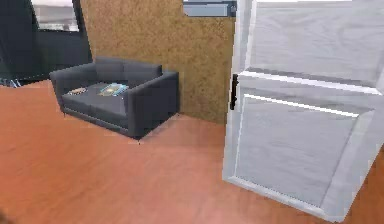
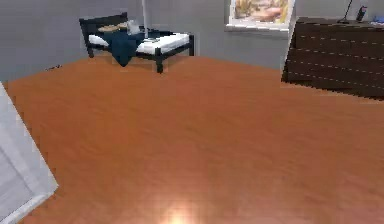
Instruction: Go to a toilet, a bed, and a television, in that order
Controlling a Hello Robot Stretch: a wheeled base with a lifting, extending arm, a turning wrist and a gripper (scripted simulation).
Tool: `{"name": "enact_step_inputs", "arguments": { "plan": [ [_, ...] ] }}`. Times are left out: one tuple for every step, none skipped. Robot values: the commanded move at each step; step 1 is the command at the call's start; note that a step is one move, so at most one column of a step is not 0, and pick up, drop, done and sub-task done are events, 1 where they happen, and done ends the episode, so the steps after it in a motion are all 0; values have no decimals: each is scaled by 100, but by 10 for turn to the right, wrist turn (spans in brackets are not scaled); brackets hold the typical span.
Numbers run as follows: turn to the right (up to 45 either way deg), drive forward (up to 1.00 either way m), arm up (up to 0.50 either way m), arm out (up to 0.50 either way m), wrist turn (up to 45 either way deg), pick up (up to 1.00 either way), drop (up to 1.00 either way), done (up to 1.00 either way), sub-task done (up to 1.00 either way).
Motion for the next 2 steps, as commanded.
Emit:
{"name": "enact_step_inputs", "arguments": {
  "plan": [
    [330, 0, 0, 0, 0, 0, 0, 0, 0],
    [0, 15, 0, 0, 0, 0, 0, 0, 0]
  ]
}}
